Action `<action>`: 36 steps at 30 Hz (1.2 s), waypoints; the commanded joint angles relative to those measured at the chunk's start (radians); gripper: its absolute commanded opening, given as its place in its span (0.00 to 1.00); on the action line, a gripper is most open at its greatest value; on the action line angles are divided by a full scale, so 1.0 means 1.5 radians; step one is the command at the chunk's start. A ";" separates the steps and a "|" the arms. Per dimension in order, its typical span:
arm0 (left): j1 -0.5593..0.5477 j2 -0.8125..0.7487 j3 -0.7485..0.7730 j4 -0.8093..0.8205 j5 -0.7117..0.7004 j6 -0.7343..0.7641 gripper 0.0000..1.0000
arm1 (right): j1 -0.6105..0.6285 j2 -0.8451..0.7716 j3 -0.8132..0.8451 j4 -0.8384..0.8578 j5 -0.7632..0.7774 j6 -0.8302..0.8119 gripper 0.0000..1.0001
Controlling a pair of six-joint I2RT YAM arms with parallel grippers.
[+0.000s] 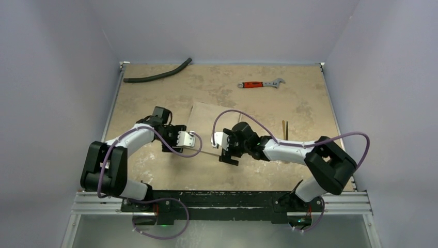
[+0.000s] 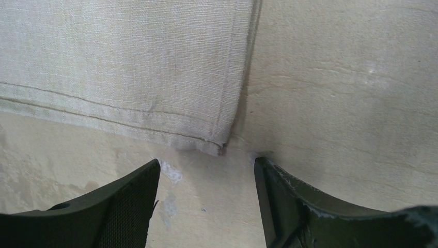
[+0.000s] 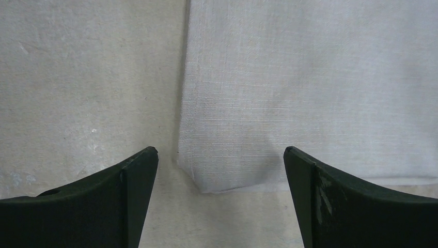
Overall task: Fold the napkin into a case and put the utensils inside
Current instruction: Pick up the lower triangle-folded napkin from the center of the board.
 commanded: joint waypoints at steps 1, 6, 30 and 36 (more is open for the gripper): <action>0.001 0.033 0.032 -0.012 0.030 0.039 0.65 | 0.000 0.044 0.009 -0.013 -0.018 0.019 0.93; -0.004 0.037 0.037 -0.013 0.039 0.052 0.63 | 0.000 0.088 0.022 -0.016 -0.040 0.035 0.89; -0.054 0.114 0.082 -0.036 0.003 0.079 0.42 | -0.039 0.093 0.044 -0.065 -0.019 0.083 0.76; -0.053 0.117 0.079 -0.017 0.004 0.051 0.28 | -0.041 0.107 0.048 -0.063 -0.011 0.095 0.50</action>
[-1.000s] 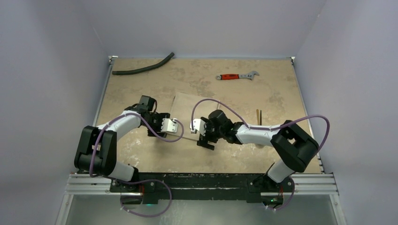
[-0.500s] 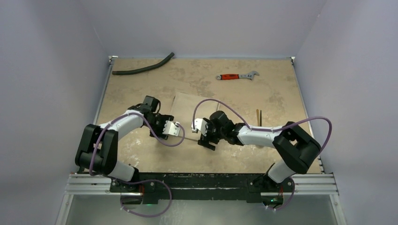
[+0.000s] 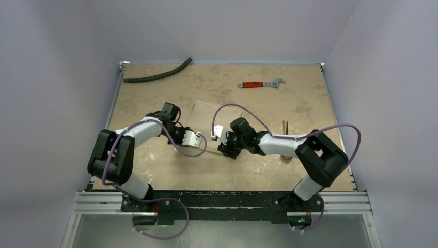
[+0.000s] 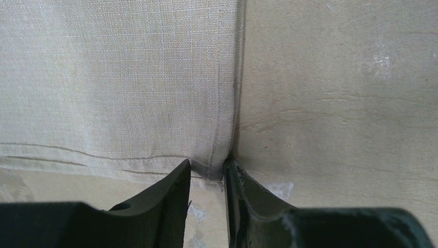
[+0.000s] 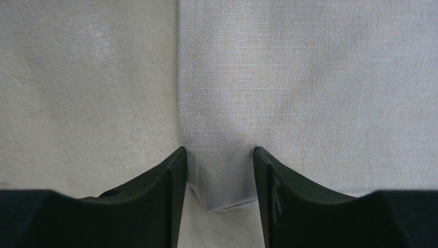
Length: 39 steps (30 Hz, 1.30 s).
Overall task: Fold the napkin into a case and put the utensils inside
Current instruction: Pick up the lower triangle-folded napkin from the center of the board.
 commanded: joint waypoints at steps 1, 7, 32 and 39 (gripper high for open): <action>-0.001 0.022 0.000 0.016 -0.008 -0.022 0.22 | -0.005 0.026 0.004 -0.044 0.033 0.010 0.44; 0.011 0.021 0.014 0.016 0.008 -0.065 0.00 | -0.005 0.037 0.034 -0.028 0.071 0.036 0.20; 0.065 0.016 0.165 -0.261 0.120 -0.126 0.00 | -0.008 -0.053 0.041 -0.047 -0.153 0.231 0.00; 0.056 0.033 0.209 -0.205 0.095 -0.206 0.00 | -0.073 -0.019 0.052 -0.034 -0.192 0.257 0.00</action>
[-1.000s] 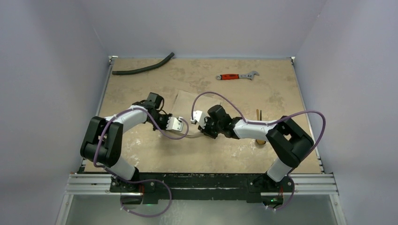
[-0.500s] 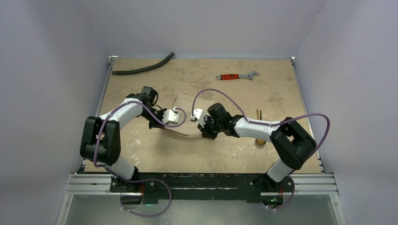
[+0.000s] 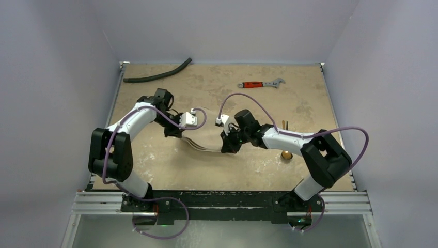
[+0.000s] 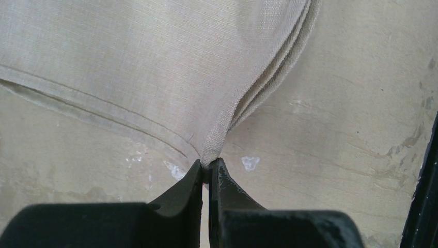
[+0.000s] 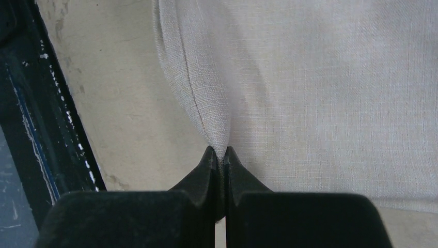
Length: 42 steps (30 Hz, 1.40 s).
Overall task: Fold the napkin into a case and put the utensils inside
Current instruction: Pick up the lower triangle-folded napkin from the center of the board, then fold the 2/3-rectangle-folded napkin at the center of the board.
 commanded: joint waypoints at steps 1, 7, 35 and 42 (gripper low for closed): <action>-0.008 0.025 0.058 0.031 0.004 -0.068 0.00 | -0.051 0.006 0.002 0.031 -0.053 0.040 0.00; -0.031 0.079 0.114 0.044 -0.022 -0.110 0.00 | -0.070 0.037 0.012 0.048 -0.098 0.053 0.00; -0.127 0.318 0.407 0.254 -0.031 -0.337 0.41 | -0.184 0.112 0.024 0.106 -0.290 0.141 0.00; -0.155 0.383 0.435 0.286 -0.045 -0.359 0.40 | -0.194 0.125 0.031 0.109 -0.305 0.161 0.00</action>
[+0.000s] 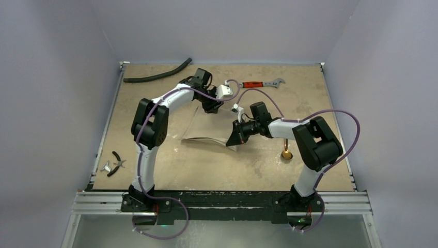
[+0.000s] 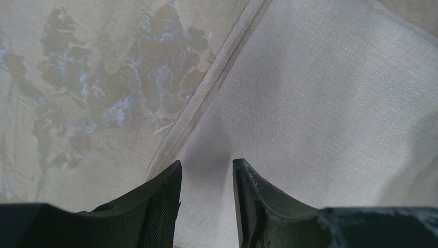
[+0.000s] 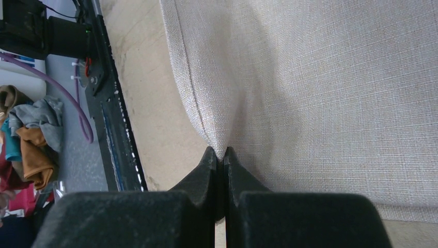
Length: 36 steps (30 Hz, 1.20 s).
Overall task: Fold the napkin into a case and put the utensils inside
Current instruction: Fold the 2/3-rectangle-folded napkin at the center of the board.
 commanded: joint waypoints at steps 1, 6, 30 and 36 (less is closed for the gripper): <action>-0.008 0.010 0.020 0.045 -0.013 -0.026 0.40 | -0.005 0.004 0.028 0.019 -0.036 0.021 0.00; -0.015 0.021 0.015 0.030 -0.031 -0.013 0.36 | -0.017 0.007 0.020 0.042 -0.047 0.042 0.00; -0.020 0.019 -0.038 -0.049 -0.069 0.081 0.17 | -0.088 0.034 -0.099 0.262 -0.008 0.255 0.00; -0.021 0.016 -0.044 -0.049 -0.071 0.089 0.15 | -0.105 0.017 -0.115 0.271 0.031 0.290 0.00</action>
